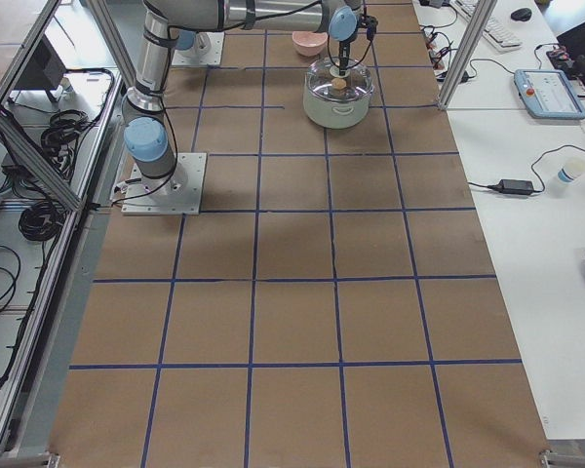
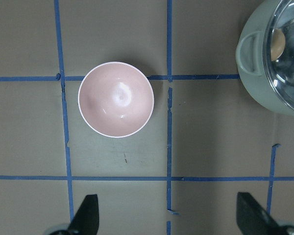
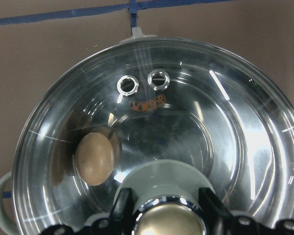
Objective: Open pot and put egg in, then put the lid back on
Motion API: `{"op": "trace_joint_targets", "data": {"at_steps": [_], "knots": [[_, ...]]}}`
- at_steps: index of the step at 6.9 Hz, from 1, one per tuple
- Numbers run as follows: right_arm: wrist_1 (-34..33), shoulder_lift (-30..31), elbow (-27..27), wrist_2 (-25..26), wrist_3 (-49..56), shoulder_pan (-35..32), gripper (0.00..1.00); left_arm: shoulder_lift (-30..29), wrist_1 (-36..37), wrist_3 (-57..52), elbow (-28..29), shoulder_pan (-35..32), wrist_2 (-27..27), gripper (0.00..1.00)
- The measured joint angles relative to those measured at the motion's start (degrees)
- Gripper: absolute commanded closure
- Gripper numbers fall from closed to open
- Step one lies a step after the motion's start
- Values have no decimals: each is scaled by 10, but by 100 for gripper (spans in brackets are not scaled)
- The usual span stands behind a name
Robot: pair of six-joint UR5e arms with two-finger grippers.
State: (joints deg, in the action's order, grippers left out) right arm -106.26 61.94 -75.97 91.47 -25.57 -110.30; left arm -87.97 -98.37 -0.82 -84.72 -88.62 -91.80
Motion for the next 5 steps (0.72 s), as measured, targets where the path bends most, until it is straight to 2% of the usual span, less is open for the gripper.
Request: {"op": "trace_joint_targets", "data": {"at_steps": [1, 2, 3, 4, 5], "knots": [[0, 0, 0, 0, 0, 0, 88, 0, 3, 2, 0, -1, 1, 0], [0, 0, 0, 0, 1, 0, 44, 0, 4, 5, -1, -1, 2, 0], [0, 0, -1, 0, 1, 0, 16, -1, 5, 7, -1, -2, 2, 0], [0, 0, -1, 0, 2, 0, 0, -2, 7, 8, -1, -3, 2, 0], [0, 0, -1, 0, 5, 0, 0, -2, 8, 9, 0, -3, 3, 0]]}}
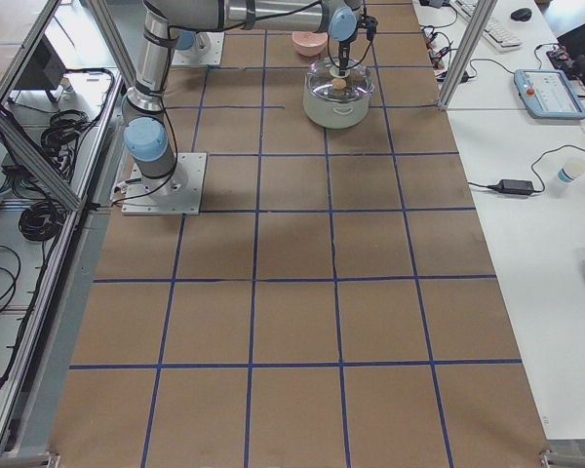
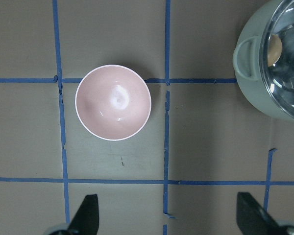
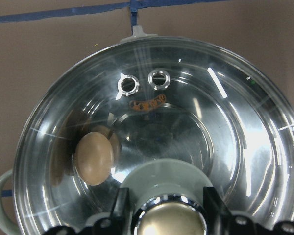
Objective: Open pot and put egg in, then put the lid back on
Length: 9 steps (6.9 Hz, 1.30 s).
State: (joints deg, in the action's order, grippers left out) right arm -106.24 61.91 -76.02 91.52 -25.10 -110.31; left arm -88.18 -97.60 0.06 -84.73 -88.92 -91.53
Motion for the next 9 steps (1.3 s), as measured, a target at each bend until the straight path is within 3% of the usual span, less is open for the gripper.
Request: {"op": "trace_joint_targets", "data": {"at_steps": [3, 7, 9], "knots": [[21, 39, 1, -1, 14, 9, 0, 0, 0, 0, 1, 0, 2, 0], [176, 180, -8, -5, 97, 103, 0, 2, 0, 0, 0, -2, 3, 0], [215, 238, -58, -7, 186, 157, 0, 2, 0, 0, -1, -2, 3, 0]]}}
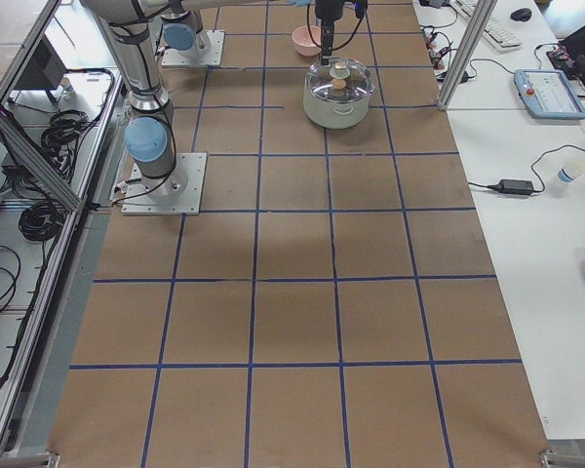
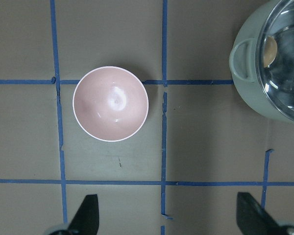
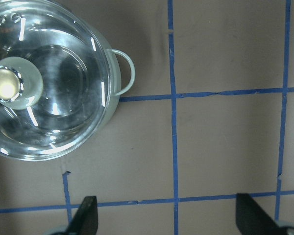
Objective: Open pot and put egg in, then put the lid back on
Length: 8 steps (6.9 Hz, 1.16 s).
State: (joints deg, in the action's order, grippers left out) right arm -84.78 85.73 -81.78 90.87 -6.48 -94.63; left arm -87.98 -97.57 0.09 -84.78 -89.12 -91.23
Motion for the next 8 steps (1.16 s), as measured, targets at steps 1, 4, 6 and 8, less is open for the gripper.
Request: {"op": "trace_joint_targets", "data": {"at_steps": [1, 4, 6, 8], "knots": [[-16, 23, -27, -2, 18, 11, 0, 1, 0, 0, 0, 0, 0, 0], [-41, 36, -24, -5, 23, 16, 0, 4, -1, 0, -1, 0, -1, 0], [-42, 36, -18, -7, 19, 19, 0, 5, -1, -1, -2, 0, -4, 0], [-43, 36, -18, -15, 17, 19, 0, 5, -1, 0, -3, 0, -3, 0]]}}
